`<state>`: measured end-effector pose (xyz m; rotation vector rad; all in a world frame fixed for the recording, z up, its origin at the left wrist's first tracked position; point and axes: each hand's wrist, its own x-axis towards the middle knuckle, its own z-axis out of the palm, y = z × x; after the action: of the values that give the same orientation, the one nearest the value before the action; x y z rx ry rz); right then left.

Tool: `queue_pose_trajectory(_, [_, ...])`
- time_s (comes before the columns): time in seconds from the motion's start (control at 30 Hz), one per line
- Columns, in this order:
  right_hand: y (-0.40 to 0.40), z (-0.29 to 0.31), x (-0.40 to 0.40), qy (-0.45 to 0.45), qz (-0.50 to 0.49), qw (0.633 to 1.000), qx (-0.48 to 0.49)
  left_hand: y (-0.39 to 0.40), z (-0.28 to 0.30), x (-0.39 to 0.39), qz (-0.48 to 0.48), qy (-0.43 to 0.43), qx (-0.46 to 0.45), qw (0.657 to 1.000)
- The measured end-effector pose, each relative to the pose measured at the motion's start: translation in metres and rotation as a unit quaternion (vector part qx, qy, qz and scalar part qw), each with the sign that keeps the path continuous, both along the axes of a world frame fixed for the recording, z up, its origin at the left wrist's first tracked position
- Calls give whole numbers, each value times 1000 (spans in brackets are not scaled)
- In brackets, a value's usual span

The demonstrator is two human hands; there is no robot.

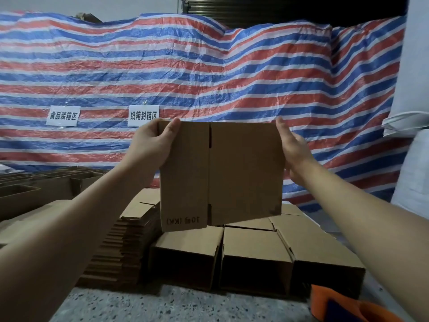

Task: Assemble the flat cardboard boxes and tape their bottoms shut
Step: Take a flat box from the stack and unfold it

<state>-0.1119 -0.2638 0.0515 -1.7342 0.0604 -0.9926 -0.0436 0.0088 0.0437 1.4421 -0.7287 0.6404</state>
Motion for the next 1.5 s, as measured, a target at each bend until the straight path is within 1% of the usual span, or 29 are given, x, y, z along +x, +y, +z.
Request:
queue_pose_trajectory(0.07, [-7,-4,-10,27,53,998,-5,-5,-1,0,4,13,4,1000])
queue_pose_trajectory(0.13, [-14,-9,-18,44,83,996,-2,-8,-4,-1,-18,27,21,999])
queue_pose_trajectory(0.23, [-23,-23,-29,52,81,995,31,-12,-15,0,-87,71,57,992])
queue_pose_trajectory(0.27, [-25,-31,-33,51,74,995,35,-14,-21,0,-94,87,73,989])
queue_pose_trajectory(0.37, [-24,-59,-45,47,64,996,46,-22,-43,-1,-47,98,100,989])
queue_pose_trajectory(0.43, [-23,-77,-51,46,63,995,67,-27,-61,-5,-28,122,94,988])
queue_pose_trajectory(0.57, [-19,-116,-62,66,55,992,93,-32,-106,-17,-45,183,49,981])
queue_pose_trajectory(0.8, [-19,-175,-73,90,46,989,105,-36,-157,-25,-33,205,27,978])
queue_pose_trajectory(0.93, [-11,-201,-73,103,31,990,90,-41,-186,-27,-22,227,23,973])
queue_pose_trajectory(1.03, [-11,-204,-73,99,37,991,84,-39,-193,-28,-15,233,21,972])
queue_pose_trajectory(1.17, [-24,-198,-75,115,96,985,82,-38,-191,-29,-19,244,46,969])
queue_pose_trajectory(1.23, [-29,-196,-78,98,127,985,69,-39,-190,-30,-27,255,41,966])
queue_pose_trajectory(1.33, [-35,-191,-79,88,195,966,143,-40,-187,-28,-54,291,27,955])
queue_pose_trajectory(1.5, [-37,-185,-75,137,200,959,144,-43,-184,-27,-55,313,33,947])
